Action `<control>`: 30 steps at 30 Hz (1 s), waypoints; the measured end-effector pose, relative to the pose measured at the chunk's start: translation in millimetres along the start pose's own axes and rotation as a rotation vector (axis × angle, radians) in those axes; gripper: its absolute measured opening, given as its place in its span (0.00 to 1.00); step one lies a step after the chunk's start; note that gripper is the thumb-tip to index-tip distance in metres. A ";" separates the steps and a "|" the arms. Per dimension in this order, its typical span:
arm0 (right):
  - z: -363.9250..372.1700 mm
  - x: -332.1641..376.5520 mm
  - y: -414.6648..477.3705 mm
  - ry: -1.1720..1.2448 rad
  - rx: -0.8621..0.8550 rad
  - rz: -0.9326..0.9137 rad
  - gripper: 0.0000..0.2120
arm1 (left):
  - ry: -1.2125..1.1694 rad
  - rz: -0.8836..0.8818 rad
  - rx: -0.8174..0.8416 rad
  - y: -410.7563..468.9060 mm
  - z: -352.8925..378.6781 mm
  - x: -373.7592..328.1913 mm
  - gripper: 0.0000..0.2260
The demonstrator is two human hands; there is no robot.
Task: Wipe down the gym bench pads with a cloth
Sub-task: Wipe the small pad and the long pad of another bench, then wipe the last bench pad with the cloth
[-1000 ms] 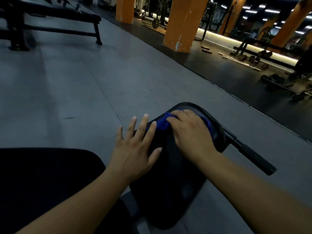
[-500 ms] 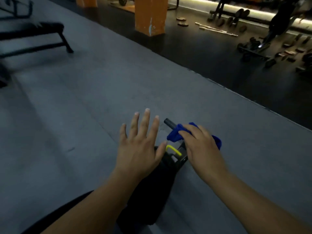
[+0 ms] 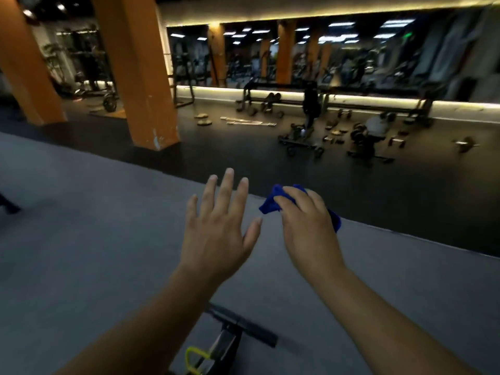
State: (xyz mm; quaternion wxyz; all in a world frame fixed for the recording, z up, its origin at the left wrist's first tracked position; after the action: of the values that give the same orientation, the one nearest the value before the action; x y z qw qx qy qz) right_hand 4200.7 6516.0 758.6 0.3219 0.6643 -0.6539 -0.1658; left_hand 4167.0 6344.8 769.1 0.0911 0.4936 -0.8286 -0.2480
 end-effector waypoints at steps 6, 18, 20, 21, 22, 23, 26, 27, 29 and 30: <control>-69.5 -85.2 26.5 -0.217 -0.086 0.132 0.21 | -0.092 0.206 -0.064 90.4 10.3 -80.5 0.33; -214.1 -281.4 7.4 -0.593 -0.271 0.427 0.22 | -0.315 0.639 -0.138 206.9 50.4 -340.8 0.32; -239.1 -323.8 -3.9 -0.645 -0.297 0.474 0.20 | -0.348 0.692 -0.133 219.3 61.1 -394.1 0.32; -251.5 -345.2 -9.7 -0.669 -0.308 0.498 0.20 | -0.364 0.722 -0.126 225.6 66.5 -421.4 0.32; -263.1 -365.2 -16.1 -0.696 -0.315 0.519 0.20 | -0.378 0.753 -0.120 230.8 71.1 -448.2 0.32; -273.8 -384.4 -23.7 -0.726 -0.317 0.538 0.20 | -0.395 0.784 -0.118 234.3 75.9 -474.2 0.32; -301.5 -437.3 -47.9 -0.814 -0.332 0.602 0.21 | -0.452 0.866 -0.106 243.0 90.4 -549.8 0.32; -308.8 -453.0 -57.5 -0.844 -0.337 0.628 0.21 | -0.476 0.901 -0.097 244.1 95.9 -573.8 0.32; -320.7 -480.1 -78.3 -0.902 -0.347 0.672 0.20 | -0.517 0.974 -0.085 243.3 108.5 -618.9 0.32; -325.3 -493.1 -88.9 -0.930 -0.347 0.699 0.20 | -0.538 1.016 -0.078 242.7 116.0 -640.0 0.32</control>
State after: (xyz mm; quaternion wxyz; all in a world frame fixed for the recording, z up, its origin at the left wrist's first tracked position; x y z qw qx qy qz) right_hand 4432.8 7060.0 842.4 0.1414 0.2056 -0.8689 -0.4275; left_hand 4251.0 7029.1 850.9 0.0031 -0.0503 -0.9460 -0.3202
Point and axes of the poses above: each hand's wrist, its own y-axis towards the middle knuckle, its own z-axis out of the palm, x = y × z, the point moved 1 cm from there along y, towards the middle knuckle, and after that the axes turned 2 degrees about -y, right-handed, at the moved point
